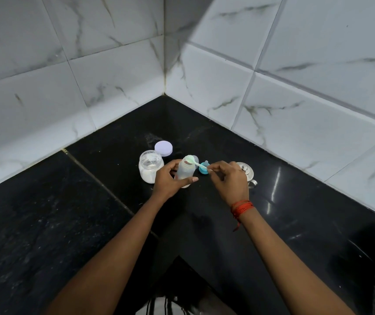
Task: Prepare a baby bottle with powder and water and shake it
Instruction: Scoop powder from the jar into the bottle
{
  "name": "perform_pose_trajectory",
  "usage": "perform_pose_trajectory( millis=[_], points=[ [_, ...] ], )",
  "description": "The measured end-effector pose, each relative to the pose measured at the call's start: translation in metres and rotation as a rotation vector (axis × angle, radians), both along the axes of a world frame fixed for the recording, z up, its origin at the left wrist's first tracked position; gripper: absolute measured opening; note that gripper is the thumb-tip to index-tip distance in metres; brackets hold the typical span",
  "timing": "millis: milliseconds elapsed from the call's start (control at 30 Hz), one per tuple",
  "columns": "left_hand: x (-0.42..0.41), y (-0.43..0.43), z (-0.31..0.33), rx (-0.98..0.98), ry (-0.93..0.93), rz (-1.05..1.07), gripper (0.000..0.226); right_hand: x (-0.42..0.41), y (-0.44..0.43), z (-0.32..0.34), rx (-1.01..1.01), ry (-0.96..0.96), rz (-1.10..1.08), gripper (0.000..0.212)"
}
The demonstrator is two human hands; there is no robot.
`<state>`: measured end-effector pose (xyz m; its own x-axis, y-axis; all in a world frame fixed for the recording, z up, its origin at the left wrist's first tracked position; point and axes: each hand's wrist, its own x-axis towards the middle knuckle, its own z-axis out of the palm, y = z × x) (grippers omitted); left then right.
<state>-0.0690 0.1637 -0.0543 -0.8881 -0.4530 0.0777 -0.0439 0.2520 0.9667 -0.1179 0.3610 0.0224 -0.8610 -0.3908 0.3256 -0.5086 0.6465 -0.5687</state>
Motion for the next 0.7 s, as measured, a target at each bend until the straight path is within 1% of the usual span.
perform_pose_trajectory(
  millis=[400, 533, 700],
  points=[
    [-0.001, -0.002, -0.005, -0.012, -0.007, -0.003, 0.071, -0.003, -0.002, -0.001, 0.012, -0.018, 0.020, 0.013],
    [-0.003, -0.002, -0.013, -0.003, -0.026, -0.008, 0.072, -0.003, -0.001, 0.002, -0.126, -0.036, 0.000, 0.010],
    [-0.006, 0.005, -0.029, 0.007, -0.108, -0.044, 0.069, -0.006, 0.001, 0.000, -0.158, -0.142, -0.011, 0.009]
  ],
)
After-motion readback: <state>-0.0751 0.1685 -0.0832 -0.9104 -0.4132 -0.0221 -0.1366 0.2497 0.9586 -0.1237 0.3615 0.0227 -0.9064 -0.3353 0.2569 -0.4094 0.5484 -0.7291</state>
